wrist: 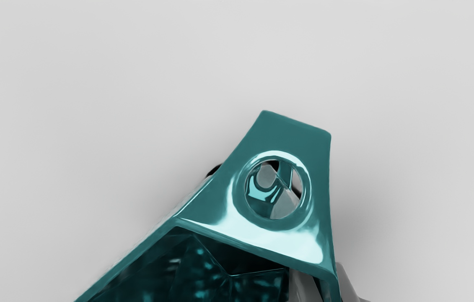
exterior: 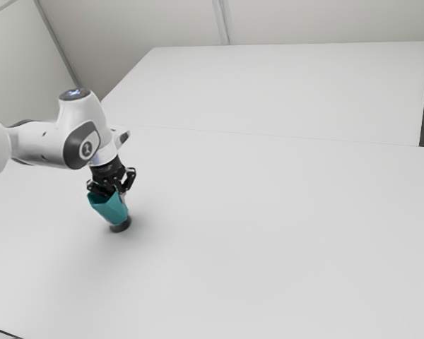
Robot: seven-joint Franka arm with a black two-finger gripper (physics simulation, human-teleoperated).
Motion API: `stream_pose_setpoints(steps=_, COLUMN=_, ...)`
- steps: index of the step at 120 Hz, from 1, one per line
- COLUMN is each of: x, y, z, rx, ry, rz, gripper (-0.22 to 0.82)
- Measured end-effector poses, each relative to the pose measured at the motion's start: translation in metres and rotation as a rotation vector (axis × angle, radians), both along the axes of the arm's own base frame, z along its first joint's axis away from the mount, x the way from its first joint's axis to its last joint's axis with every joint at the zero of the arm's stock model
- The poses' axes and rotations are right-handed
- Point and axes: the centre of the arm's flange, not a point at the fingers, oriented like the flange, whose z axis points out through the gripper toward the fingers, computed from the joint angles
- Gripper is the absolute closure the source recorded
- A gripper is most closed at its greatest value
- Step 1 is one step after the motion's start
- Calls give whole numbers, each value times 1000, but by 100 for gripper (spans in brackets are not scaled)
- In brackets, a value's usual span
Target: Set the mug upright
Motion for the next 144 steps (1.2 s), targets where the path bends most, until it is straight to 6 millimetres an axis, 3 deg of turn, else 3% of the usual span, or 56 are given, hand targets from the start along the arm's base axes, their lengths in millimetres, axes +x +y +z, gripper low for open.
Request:
stream_pose_setpoints(steps=32, x=6, y=0, z=-20, rx=-1, ry=-5, rz=69, gripper=78)
stream_pose_setpoints(steps=55, x=9, y=-18, z=-13, rx=-7, ry=-24, rz=63, gripper=37)
stream_pose_setpoints(steps=70, x=8, y=-17, z=-1, rx=-7, ry=-46, rz=77, gripper=21)
stream_pose_setpoints(steps=88, x=6, y=-15, z=13, rx=-7, ry=-64, rz=92, gripper=10)
stream_pose_setpoints(steps=122, x=-1, y=-17, z=53, rx=-5, ry=-102, rz=101, gripper=3)
stream_pose_setpoints(steps=144, x=2, y=-35, z=87, rx=-3, ry=-104, rz=54, gripper=1)
